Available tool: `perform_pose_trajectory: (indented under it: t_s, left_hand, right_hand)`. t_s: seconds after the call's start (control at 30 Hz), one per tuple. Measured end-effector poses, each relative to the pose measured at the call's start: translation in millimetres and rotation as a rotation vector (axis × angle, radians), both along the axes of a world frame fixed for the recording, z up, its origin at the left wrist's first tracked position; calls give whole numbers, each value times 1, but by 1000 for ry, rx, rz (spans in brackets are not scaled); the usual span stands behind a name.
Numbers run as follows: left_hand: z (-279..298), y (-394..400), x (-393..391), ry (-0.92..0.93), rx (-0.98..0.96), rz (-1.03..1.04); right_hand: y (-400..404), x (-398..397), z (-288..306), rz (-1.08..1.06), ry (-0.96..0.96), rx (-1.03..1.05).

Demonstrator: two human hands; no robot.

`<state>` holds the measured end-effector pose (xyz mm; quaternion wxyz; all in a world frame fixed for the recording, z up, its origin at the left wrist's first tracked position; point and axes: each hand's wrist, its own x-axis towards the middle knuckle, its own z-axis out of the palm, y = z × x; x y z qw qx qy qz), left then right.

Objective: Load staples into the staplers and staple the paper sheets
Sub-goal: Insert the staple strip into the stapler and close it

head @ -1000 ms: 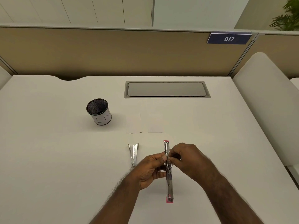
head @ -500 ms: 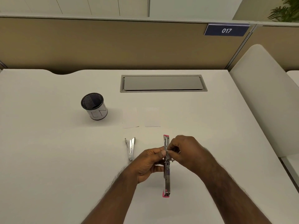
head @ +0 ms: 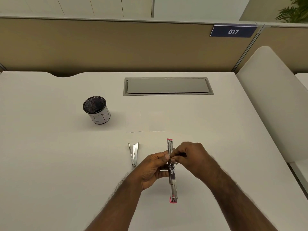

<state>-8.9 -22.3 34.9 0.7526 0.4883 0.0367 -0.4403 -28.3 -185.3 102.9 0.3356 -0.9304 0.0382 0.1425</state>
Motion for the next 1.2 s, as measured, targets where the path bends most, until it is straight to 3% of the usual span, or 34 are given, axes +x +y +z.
perform_pose_trajectory:
  t_s: [0.33,0.53,0.63,0.77,0.93,1.07,1.2]
  left_hand:
    - [2,-2,-2,-28,5,-69]
    - [2,-6,-7,16,-3,-73]
    - [3,-6,-7,16,-19,-70]
    - [2,-6,-6,49,-25,31]
    - [5,-2,-2,50,-30,89]
    - [6,-4,-2,57,-25,97]
    - [9,-8,-3,55,-31,110]
  right_hand:
    - [0,-2,-7,-412,139,388]
    - [0,0,-14,-501,31,303]
    - [3,-1,-17,-504,-21,249]
    - [2,-6,-7,-462,-41,356]
    - [-8,-25,5,-183,-85,456]
    - [-5,-31,-5,-51,-261,282]
    - [-8,-32,-12,-75,-444,90]
